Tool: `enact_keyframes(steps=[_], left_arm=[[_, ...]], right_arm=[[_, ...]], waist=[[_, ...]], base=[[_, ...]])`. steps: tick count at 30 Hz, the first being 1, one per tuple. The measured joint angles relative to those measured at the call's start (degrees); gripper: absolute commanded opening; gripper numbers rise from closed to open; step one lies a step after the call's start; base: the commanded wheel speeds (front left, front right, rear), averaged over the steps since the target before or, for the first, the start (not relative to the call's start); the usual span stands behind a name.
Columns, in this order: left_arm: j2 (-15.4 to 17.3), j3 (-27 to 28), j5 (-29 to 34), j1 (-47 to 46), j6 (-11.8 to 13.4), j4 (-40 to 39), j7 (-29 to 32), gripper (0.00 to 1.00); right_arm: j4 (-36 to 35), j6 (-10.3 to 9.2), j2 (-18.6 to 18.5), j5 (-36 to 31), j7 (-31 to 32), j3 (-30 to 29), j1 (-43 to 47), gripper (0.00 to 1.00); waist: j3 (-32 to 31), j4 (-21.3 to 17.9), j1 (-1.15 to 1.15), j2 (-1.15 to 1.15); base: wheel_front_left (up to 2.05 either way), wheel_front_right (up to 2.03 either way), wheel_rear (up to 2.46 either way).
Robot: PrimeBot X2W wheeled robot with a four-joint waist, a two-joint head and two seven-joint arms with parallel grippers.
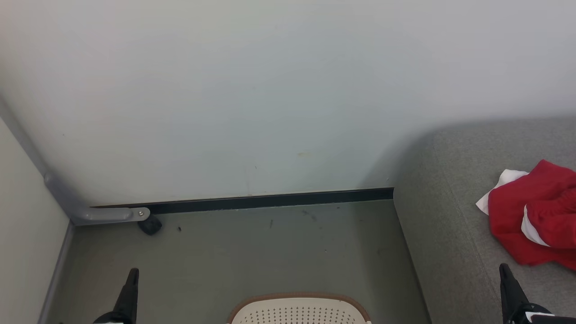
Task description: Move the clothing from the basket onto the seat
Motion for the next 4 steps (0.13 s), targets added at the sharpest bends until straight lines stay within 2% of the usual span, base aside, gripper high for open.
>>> enact_keyframes(steps=[4], left_arm=[[0.0,0.0,0.0,0.0,0.0,0.0,0.0,0.0]], right_arm=[[0.0,0.0,0.0,0.0,0.0,0.0,0.0,0.0]], waist=[[0.0,0.0,0.0,0.0]], base=[[0.0,0.0,0.0]])
